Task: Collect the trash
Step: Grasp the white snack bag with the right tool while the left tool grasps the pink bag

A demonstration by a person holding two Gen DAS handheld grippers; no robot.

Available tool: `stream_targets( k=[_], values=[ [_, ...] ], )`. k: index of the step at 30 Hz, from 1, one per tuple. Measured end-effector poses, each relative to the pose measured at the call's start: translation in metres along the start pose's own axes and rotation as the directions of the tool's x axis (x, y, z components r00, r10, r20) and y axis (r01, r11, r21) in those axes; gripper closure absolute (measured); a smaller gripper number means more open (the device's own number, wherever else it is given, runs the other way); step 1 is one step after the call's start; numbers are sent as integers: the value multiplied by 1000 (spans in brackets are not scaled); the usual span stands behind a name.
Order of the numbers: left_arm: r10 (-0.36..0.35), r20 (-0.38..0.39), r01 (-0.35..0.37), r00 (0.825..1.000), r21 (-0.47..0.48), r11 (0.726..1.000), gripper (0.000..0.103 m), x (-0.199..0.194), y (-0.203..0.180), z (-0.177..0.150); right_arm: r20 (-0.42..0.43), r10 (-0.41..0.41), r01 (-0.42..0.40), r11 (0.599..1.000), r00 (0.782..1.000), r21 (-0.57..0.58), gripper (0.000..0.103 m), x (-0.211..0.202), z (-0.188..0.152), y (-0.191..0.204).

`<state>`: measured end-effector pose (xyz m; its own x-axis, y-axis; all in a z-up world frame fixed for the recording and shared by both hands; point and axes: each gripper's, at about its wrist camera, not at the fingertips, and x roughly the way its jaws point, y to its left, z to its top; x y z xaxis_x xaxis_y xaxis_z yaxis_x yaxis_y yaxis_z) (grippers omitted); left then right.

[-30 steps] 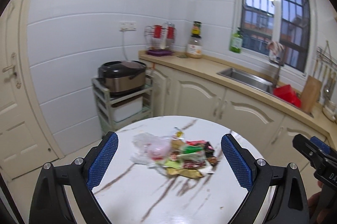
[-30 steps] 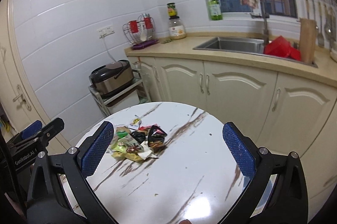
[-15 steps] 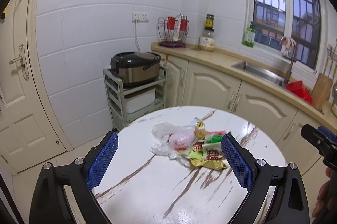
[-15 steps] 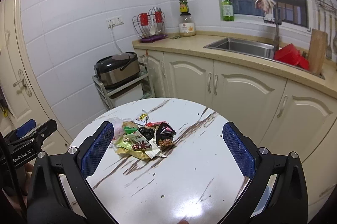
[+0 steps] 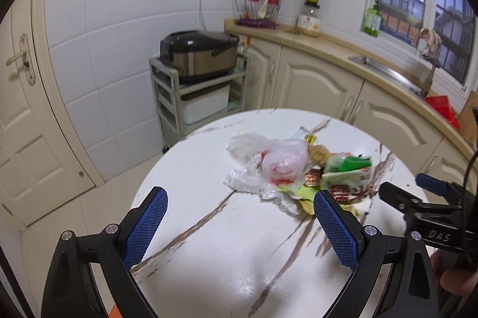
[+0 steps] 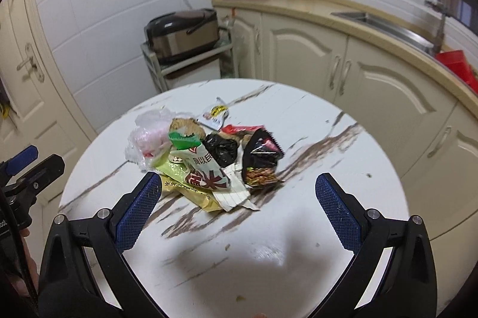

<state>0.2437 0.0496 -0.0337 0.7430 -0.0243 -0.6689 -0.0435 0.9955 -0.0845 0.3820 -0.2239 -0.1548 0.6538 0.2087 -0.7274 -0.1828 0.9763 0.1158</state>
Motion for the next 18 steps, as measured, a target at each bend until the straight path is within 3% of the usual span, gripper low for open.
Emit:
stream_targets(
  k=[8, 11, 12, 13, 14, 16, 18],
  values=[
    [-6, -67, 6, 998, -4, 1000, 7, 54, 0, 19, -94, 46, -50, 998, 995, -47, 7, 63, 7, 13],
    [-10, -84, 10, 996, -5, 1000, 7, 70, -2, 23, -131, 66, -76, 995, 989, -70, 34, 81, 8, 17],
    [-12, -88, 12, 996, -3, 1000, 7, 76, -3, 27, -144, 73, -85, 993, 987, -78, 53, 86, 7, 18],
    [-14, -88, 14, 996, -1, 1000, 7, 80, -4, 27, -142, 89, -101, 992, 986, -79, 62, 88, 5, 18],
    [-18, -88, 18, 996, 2, 1000, 7, 85, -5, 29, -129, 95, -105, 992, 987, -76, 66, 87, 6, 16],
    [-25, -87, 26, 996, 8, 1000, 7, 94, -9, 30, -112, 126, -134, 989, 986, -68, 83, 82, 6, 14],
    [-34, -85, 36, 996, 14, 999, 7, 103, -11, 36, -94, 138, -144, 987, 986, -67, 84, 76, 6, 11]
  ],
)
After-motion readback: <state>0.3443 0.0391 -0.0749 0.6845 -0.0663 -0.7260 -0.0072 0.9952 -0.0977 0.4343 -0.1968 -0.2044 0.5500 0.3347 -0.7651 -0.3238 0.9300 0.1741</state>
